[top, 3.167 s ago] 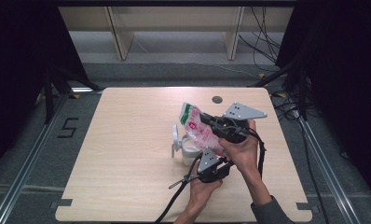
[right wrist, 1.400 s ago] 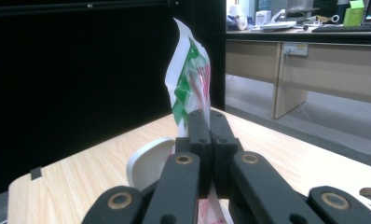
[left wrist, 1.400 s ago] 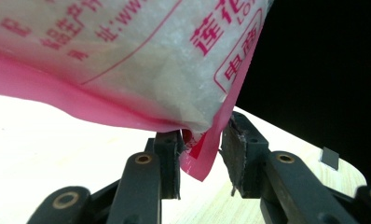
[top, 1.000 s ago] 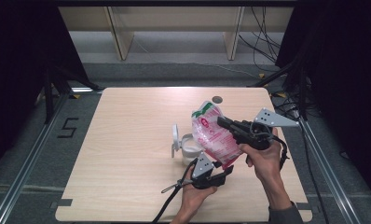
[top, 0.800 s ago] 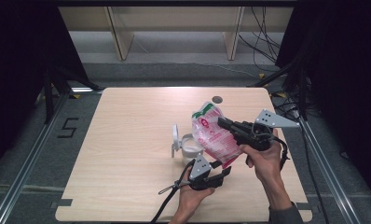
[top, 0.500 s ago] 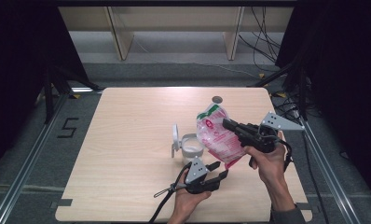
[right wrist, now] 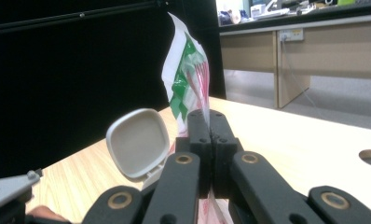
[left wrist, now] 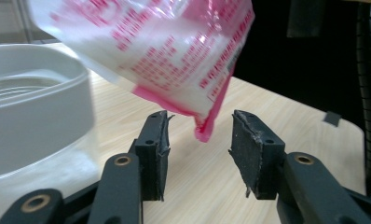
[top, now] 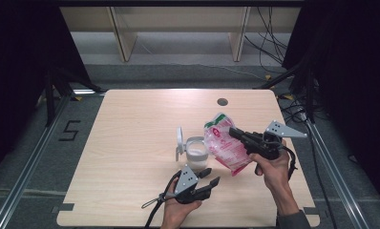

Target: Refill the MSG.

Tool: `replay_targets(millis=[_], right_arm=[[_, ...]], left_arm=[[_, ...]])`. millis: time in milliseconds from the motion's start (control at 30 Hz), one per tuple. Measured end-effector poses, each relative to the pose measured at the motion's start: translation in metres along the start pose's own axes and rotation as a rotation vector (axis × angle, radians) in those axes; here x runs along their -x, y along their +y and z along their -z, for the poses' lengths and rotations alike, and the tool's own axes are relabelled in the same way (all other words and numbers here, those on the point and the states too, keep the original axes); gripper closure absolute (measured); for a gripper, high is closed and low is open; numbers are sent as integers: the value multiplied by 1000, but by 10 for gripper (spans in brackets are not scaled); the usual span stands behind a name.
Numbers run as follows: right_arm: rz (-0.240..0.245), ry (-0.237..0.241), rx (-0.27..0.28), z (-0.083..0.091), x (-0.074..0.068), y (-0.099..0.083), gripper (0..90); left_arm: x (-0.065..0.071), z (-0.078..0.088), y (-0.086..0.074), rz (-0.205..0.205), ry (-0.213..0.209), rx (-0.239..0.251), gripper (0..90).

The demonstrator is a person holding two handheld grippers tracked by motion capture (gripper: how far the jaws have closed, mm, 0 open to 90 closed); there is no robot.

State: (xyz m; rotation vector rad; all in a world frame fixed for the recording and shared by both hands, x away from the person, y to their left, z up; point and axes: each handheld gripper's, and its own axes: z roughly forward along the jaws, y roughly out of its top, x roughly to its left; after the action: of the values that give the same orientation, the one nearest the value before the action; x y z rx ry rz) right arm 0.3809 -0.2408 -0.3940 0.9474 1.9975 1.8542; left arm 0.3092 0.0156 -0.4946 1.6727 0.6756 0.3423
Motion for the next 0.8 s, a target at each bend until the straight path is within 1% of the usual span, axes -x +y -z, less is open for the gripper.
replay_targets(millis=[33, 67, 100, 133, 167, 200, 233, 267, 300, 333, 367, 400, 433, 467, 500, 533, 567, 600, 633, 667, 700, 733, 767, 800], right_arm=[[2, -2, -6, 0, 2, -2, 900], [1, 3, 0, 0, 4, -5, 900], [4, 4, 11, 0, 6, -7, 900], [-14, 13, 19, 0, 7, -10, 900], [-6, 7, 3, 2, 8, -10, 900], [-27, 7, -1, 3, 8, -12, 900], [-28, 5, 1, 6, 10, -15, 900], [-24, 10, 10, 7, 12, -17, 900], [-22, 11, 11, 8, 14, -19, 900], [-39, 6, 8, 9, 13, -21, 900], [-34, 3, -10, 11, 15, -24, 900], [-34, -2, -8, 13, 16, -27, 900], [-46, 5, 2, 16, 18, -29, 900], [-68, 22, 21, 18, 19, -30, 900], [-63, 14, 25, 20, 19, -30, 900], [-58, 14, 22, 22, 19, -30, 900], [-46, 15, 26, 25, 20, -31, 900], [-52, 14, 27, 26, 19, -32, 900], [-56, 11, 27, 28, 19, -32, 900], [-39, 6, 43, 30, 20, -33, 900], [-55, 4, 38, 32, 20, -33, 900], [-58, -3, 36, 35, 20, -34, 900], [-60, -6, 34, 37, 19, -34, 900], [-33, -14, 17, 40, 21, -33, 900]], left_arm=[[1, 2, 0, 24, 9, -7, 559], [1, 3, 0, 24, 12, -11, 558], [-2, 3, 0, -10, 5, -7, 555], [-2, 3, 0, -8, 10, -5, 554], [-1, 4, -1, 15, 16, -15, 551], [-3, 5, -1, -9, 11, -25, 551], [-2, 5, -1, 2, 13, -26, 550], [-3, 4, -1, -4, 3, -13, 550], [-3, 5, -1, -5, 7, -17, 550], [-3, 5, -1, -11, 12, -29, 550], [-3, 5, -1, -8, 13, -26, 550], [-3, 5, -2, -7, 10, -18, 550], [-3, 7, -1, -11, 14, -26, 550], [-4, 7, -1, -12, 16, -22, 550], [-4, 7, -1, -6, 19, -21, 550], [-4, 7, -1, -9, 22, -22, 550], [-3, 7, -1, 16, 25, -13, 550], [-3, 8, -1, 22, 27, -10, 550], [-5, 9, 0, -4, 26, -17, 550], [-6, 10, 0, -4, 28, -14, 550], [-7, 10, 0, -2, 32, -12, 550], [-8, 10, -1, -1, 28, -1, 550], [-8, 11, -1, -2, 32, -4, 550], [-8, 13, 0, 11, 41, -12, 550]])
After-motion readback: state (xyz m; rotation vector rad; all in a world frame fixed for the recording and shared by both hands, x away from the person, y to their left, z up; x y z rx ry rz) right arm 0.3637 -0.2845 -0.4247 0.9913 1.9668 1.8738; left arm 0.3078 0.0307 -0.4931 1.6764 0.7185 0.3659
